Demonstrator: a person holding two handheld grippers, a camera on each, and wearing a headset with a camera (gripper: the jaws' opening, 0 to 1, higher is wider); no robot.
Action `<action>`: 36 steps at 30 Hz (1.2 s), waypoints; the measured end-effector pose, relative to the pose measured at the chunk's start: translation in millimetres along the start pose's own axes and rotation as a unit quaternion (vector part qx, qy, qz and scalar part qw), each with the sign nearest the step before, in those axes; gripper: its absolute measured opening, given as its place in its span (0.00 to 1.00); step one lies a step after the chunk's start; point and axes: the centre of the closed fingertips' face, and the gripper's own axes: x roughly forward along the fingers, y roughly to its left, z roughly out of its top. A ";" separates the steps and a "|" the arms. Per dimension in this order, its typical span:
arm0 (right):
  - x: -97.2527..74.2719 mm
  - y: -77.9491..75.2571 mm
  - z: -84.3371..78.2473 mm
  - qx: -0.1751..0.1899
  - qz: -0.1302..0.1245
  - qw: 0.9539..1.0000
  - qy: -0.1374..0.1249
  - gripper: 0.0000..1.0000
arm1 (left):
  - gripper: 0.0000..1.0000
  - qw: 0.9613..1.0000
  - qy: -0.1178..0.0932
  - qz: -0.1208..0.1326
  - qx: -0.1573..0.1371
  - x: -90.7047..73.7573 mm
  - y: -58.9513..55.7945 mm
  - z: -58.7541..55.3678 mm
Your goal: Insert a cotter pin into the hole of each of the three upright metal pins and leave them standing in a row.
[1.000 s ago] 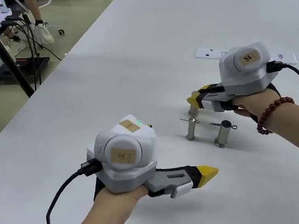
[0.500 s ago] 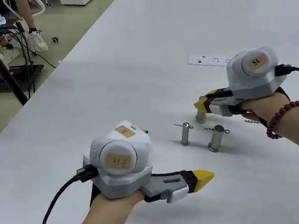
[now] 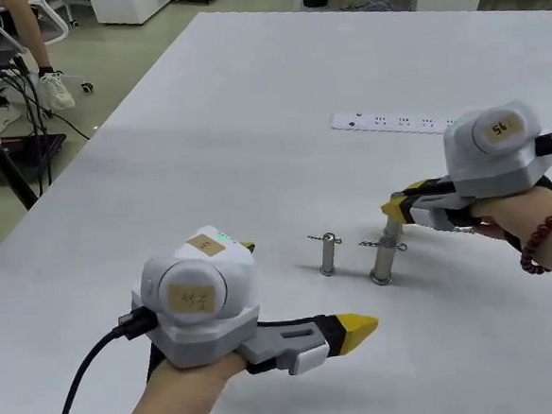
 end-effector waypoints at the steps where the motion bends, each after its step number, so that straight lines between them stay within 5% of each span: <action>1: -3.4 -0.3 -1.7 0.000 -0.002 1.000 0.000 0.08 | 0.99 1.000 0.001 0.000 0.000 -0.2 -0.2 -0.1; 25: -47.4 8.9 -35.6 0.022 -0.017 1.000 -0.002 0.08 | 0.99 1.000 0.009 -0.016 0.024 -21.3 -14.7 -2.1; 36: -62.2 40.9 -41.1 0.021 -0.017 1.000 -0.007 0.08 | 0.99 1.000 -0.006 -0.013 0.021 -30.1 -14.8 3.2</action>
